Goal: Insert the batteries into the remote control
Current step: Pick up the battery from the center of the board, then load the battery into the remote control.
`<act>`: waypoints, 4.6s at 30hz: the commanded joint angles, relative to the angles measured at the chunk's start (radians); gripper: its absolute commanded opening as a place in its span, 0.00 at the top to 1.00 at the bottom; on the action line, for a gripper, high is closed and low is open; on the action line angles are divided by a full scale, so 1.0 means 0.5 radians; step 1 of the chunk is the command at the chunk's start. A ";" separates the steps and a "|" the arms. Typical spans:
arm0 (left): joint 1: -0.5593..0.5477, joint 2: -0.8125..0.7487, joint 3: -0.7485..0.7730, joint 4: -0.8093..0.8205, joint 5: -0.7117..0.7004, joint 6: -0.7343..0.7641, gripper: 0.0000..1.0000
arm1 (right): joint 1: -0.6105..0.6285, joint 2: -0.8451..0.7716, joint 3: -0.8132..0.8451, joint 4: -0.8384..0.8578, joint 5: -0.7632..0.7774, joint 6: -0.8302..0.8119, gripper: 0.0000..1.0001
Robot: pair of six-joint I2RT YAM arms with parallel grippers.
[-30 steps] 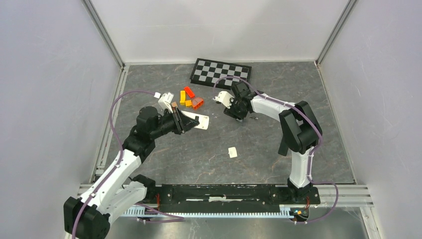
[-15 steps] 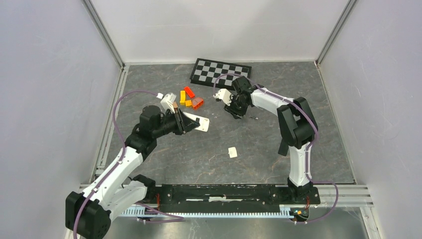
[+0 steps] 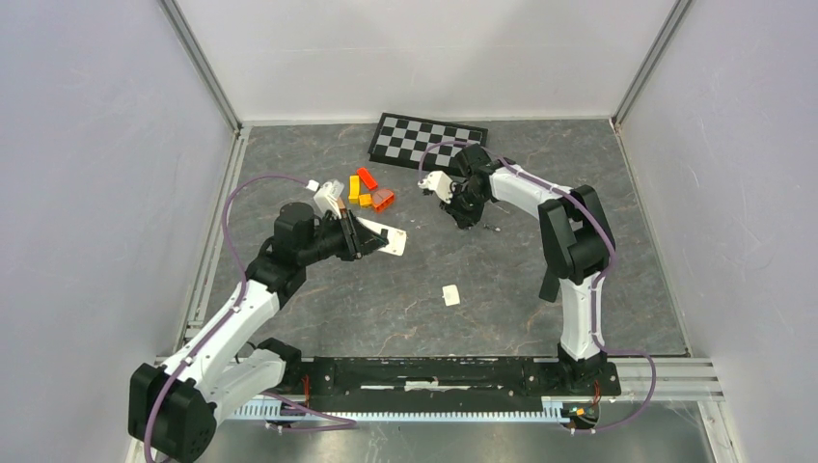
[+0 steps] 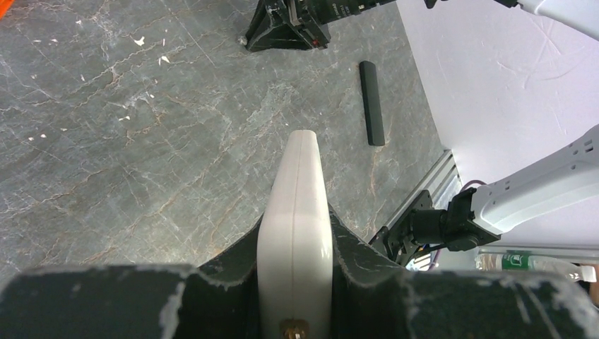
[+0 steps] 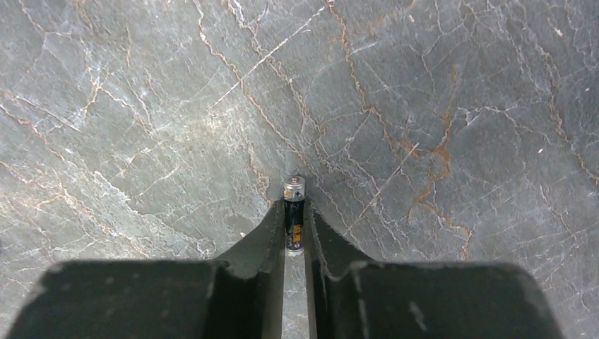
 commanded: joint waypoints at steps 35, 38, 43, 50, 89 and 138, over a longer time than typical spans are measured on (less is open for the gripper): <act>0.001 -0.087 -0.332 0.964 -0.051 -0.562 0.98 | 0.175 -1.840 -1.621 1.933 0.058 2.383 0.89; -0.005 -0.131 -0.355 1.069 -0.046 -0.693 0.98 | 0.365 -2.045 -1.717 2.110 0.255 2.714 0.89; -0.007 -0.182 -0.400 1.235 -0.024 -0.942 0.98 | 0.631 -2.120 -1.717 2.229 0.555 2.967 0.90; -0.008 -0.202 -0.416 1.355 0.020 -1.188 0.98 | 0.900 -1.995 -1.517 2.185 0.923 2.854 0.90; -0.010 -0.118 -0.436 1.658 -0.086 -1.437 0.98 | 1.150 -1.712 -1.230 1.931 1.239 2.697 0.91; -0.011 -0.237 -0.538 2.113 -0.105 -1.566 0.98 | 1.152 -1.615 -0.759 1.301 1.022 2.510 0.64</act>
